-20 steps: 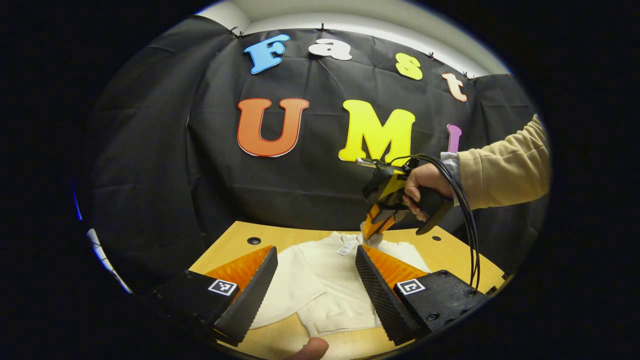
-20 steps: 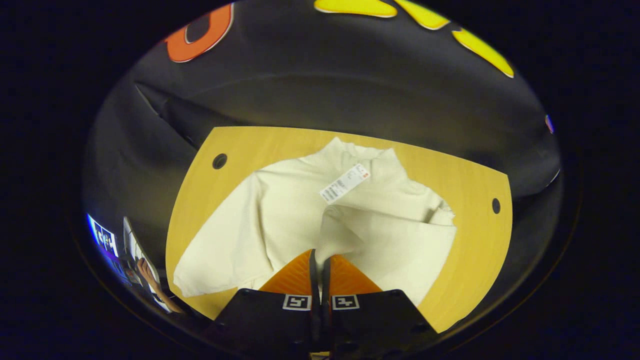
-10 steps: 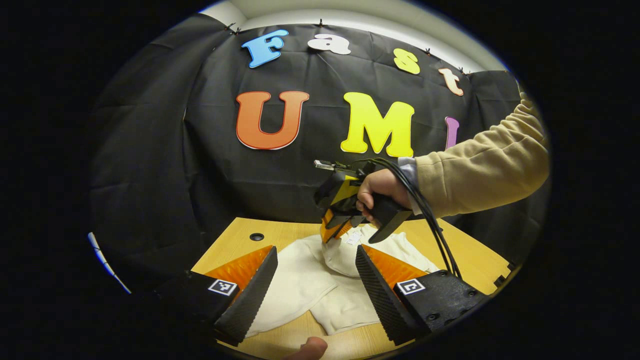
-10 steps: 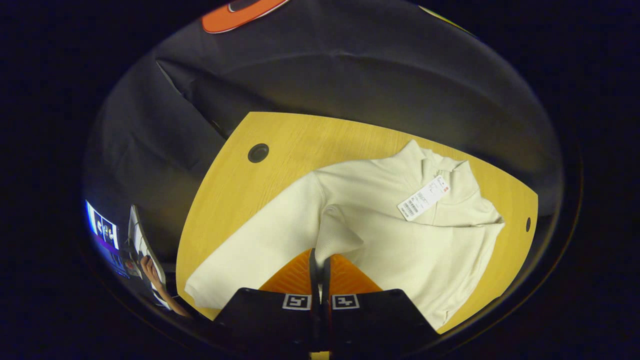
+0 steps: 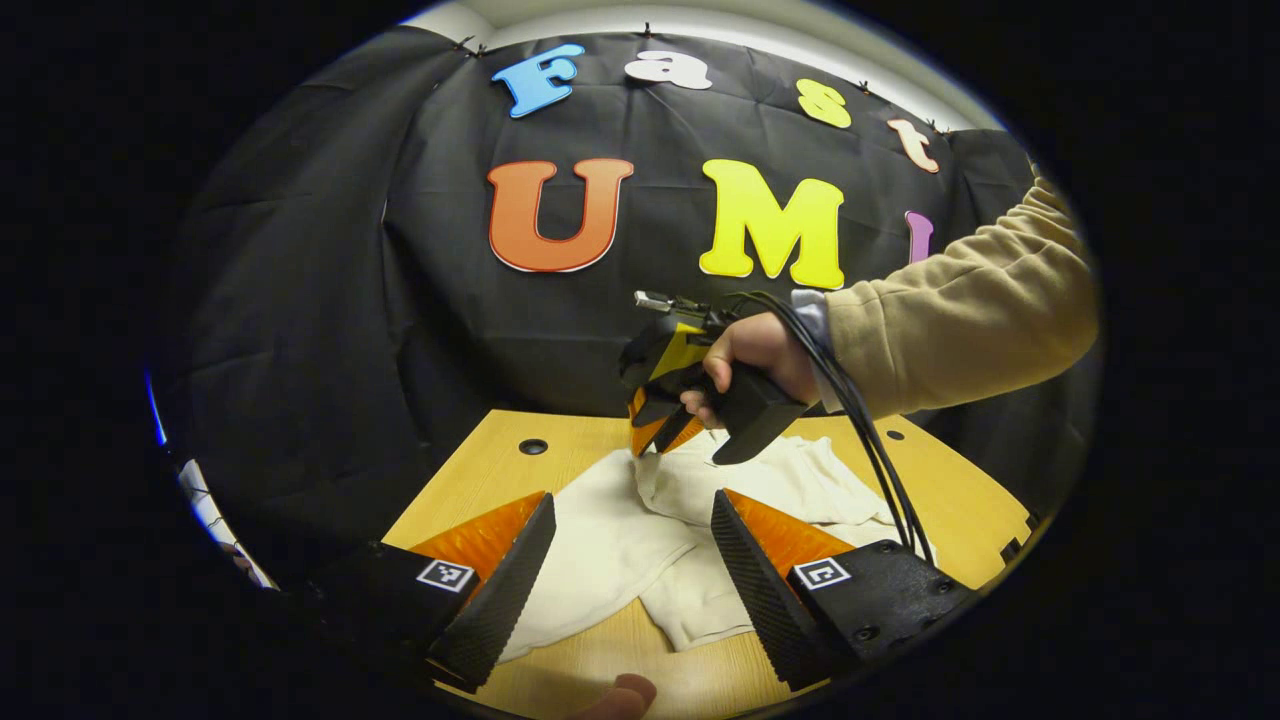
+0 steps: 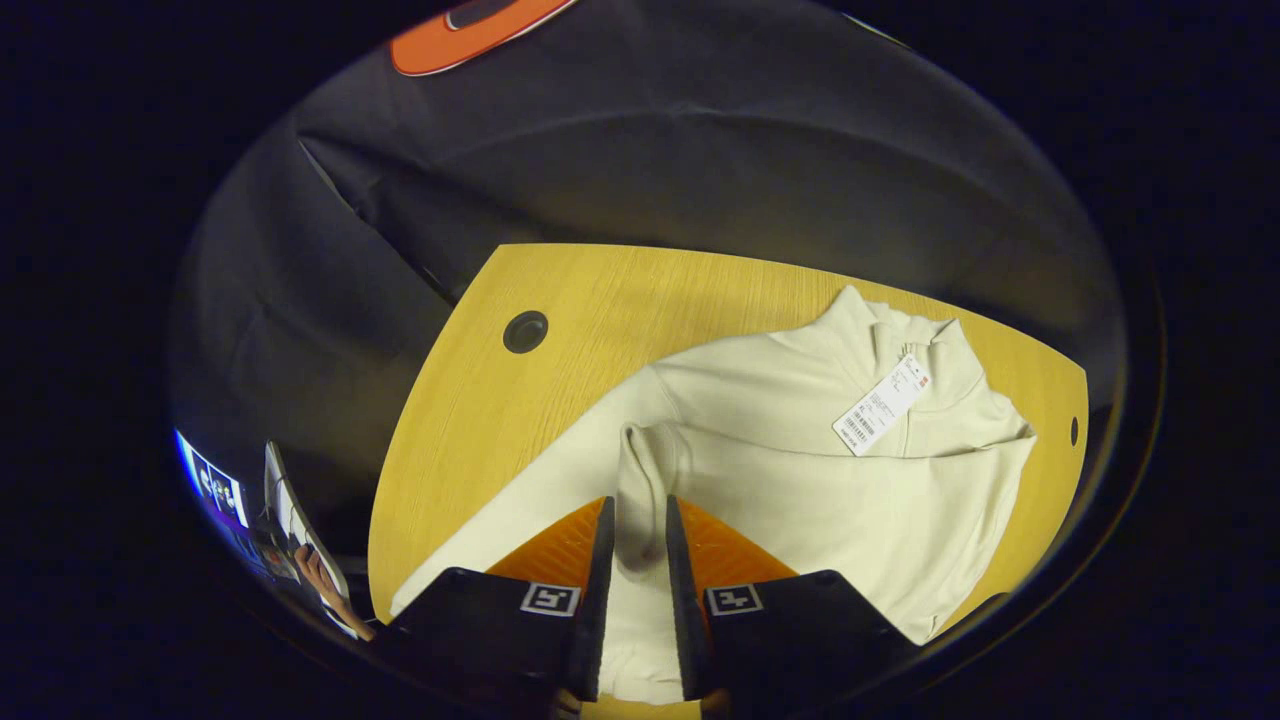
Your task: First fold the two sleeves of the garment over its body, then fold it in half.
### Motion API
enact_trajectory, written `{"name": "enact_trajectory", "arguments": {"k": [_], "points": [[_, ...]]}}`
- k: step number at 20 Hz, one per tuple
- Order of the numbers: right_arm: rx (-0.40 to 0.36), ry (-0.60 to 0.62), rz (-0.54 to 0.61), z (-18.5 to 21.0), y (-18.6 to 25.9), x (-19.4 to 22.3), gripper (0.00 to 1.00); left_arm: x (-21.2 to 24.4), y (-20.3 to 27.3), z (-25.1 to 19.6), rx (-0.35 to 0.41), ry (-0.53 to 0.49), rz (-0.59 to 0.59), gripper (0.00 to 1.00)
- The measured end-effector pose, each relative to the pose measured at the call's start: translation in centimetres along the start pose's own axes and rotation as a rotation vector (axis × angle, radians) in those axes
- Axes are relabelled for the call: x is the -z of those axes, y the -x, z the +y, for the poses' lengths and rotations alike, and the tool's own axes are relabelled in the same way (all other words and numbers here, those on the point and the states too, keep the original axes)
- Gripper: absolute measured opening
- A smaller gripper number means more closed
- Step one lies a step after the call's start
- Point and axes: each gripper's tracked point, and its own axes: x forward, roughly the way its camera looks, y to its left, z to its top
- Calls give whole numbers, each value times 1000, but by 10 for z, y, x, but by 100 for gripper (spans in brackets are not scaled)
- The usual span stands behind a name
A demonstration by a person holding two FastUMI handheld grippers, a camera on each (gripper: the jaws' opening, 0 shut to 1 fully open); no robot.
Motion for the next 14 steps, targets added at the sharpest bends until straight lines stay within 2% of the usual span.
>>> {"name": "enact_trajectory", "arguments": {"k": [1,2,3,5,6,8,9,14], "points": [[-1,-4,-9,-1,4,-1,37,0,2,1,-8,3,0,100],[-2,-12,-18,-2,10,-3,69,1,3,3,-15,5,2,100],[-6,-18,-30,-2,17,-6,75,2,3,6,-24,11,7,99],[-13,-26,-58,-7,36,-10,72,10,4,14,-57,23,26,99],[-5,-25,-78,-12,47,-14,78,14,6,19,-75,29,35,100],[11,-14,-128,-27,76,-21,98,27,6,34,-126,44,58,100],[12,-9,-156,-34,90,-24,95,34,7,42,-156,55,77,100],[-31,-20,-288,-71,185,-22,98,62,22,85,-307,74,135,100]]}}
